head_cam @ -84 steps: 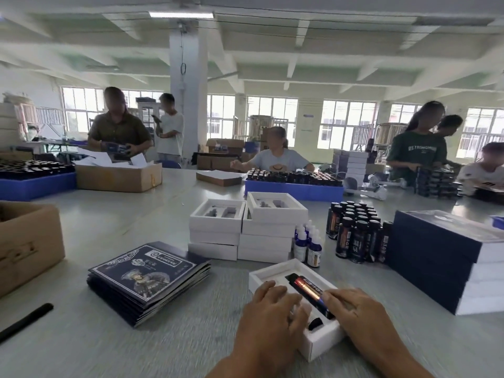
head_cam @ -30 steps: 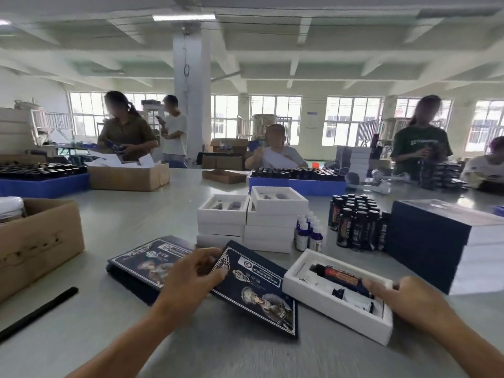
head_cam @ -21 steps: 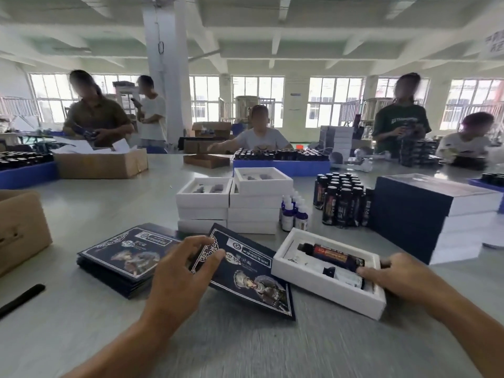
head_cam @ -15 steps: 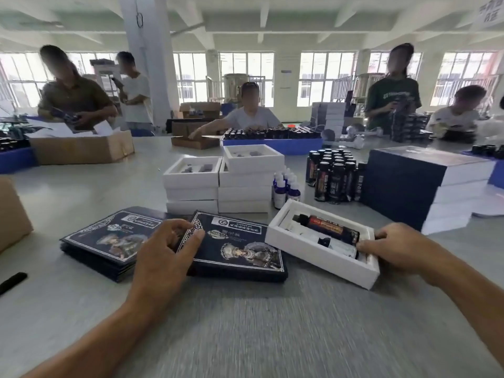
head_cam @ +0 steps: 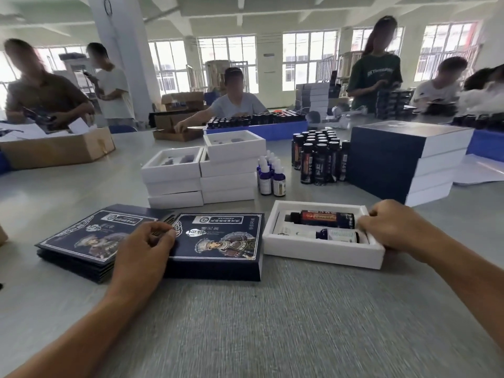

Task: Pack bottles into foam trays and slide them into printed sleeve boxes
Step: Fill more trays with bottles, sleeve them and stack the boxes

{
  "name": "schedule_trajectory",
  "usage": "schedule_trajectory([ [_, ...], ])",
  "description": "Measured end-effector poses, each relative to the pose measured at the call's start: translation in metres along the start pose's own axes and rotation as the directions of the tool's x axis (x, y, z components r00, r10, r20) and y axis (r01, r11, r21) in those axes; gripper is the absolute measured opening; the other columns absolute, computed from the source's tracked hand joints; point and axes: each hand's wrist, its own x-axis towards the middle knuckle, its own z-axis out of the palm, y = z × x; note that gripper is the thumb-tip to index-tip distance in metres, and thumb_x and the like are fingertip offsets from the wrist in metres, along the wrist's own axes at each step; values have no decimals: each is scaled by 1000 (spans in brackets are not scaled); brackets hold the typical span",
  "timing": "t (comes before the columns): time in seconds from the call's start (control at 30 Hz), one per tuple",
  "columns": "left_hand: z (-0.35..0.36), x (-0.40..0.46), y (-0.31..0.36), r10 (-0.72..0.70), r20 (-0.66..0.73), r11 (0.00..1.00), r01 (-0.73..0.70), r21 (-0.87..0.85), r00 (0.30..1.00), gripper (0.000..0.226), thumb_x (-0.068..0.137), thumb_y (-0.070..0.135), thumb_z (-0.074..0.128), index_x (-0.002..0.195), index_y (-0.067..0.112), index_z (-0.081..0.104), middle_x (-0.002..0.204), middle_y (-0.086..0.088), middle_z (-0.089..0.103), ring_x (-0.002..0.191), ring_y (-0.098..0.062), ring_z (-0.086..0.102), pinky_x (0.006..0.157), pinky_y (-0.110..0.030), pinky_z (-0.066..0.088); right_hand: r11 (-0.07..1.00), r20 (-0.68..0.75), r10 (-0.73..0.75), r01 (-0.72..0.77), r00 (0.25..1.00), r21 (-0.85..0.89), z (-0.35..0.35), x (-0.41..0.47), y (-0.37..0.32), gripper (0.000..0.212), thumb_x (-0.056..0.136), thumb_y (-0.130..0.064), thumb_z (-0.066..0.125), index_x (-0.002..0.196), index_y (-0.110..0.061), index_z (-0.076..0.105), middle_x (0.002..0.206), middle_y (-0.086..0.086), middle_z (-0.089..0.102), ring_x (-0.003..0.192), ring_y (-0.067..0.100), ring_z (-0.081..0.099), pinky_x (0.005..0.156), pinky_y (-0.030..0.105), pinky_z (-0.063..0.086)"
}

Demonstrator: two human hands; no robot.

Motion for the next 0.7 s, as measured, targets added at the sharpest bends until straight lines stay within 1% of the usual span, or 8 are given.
schedule_trajectory([
  [0.1,0,-3,2,4,2,1000,-4,18,1000,3,91,31,64,91,33,62,86,3,66,80,-12,61,62,-27,42,1000,-4,2,-2,1000,20,0,-2,-2,28,87,-25,63,69,-5,63,67,11,62,60,21,53,51,29,35],
  [0.2,1,-6,3,10,-22,1000,-10,19,1000,4,91,29,64,90,32,62,82,3,66,76,-11,61,59,-26,40,1000,0,19,-19,1000,24,-2,-4,-2,29,88,-26,63,69,-4,64,66,11,62,59,21,52,51,29,34],
  [0.33,2,-6,5,0,-39,1000,1,12,999,6,91,28,64,87,31,62,78,2,66,74,-12,61,59,-28,41,998,15,24,-25,1000,49,-5,-8,-1,29,88,-25,63,68,-4,62,65,11,59,60,22,51,52,30,34],
  [0.47,4,-7,6,-34,-50,999,32,-30,998,6,92,27,64,87,31,63,77,-1,66,71,-13,61,59,-29,42,999,30,0,-1,1000,36,-4,-13,-5,26,88,-25,64,73,-4,65,75,15,66,68,26,59,58,32,43],
  [0.6,4,-9,6,-58,-48,996,55,-63,997,5,92,27,64,89,30,62,78,-3,67,73,-17,63,60,-30,43,998,41,-59,60,997,-9,2,-19,-13,24,89,-27,63,72,-9,62,74,9,65,66,21,58,55,30,39],
  [0.7,5,-11,5,-52,-76,998,48,-46,996,5,92,27,64,89,31,62,78,-3,66,73,-18,62,60,-31,43,997,104,-77,80,992,-18,2,-21,-17,19,89,-29,63,81,-13,68,77,6,69,71,20,64,57,31,45],
])
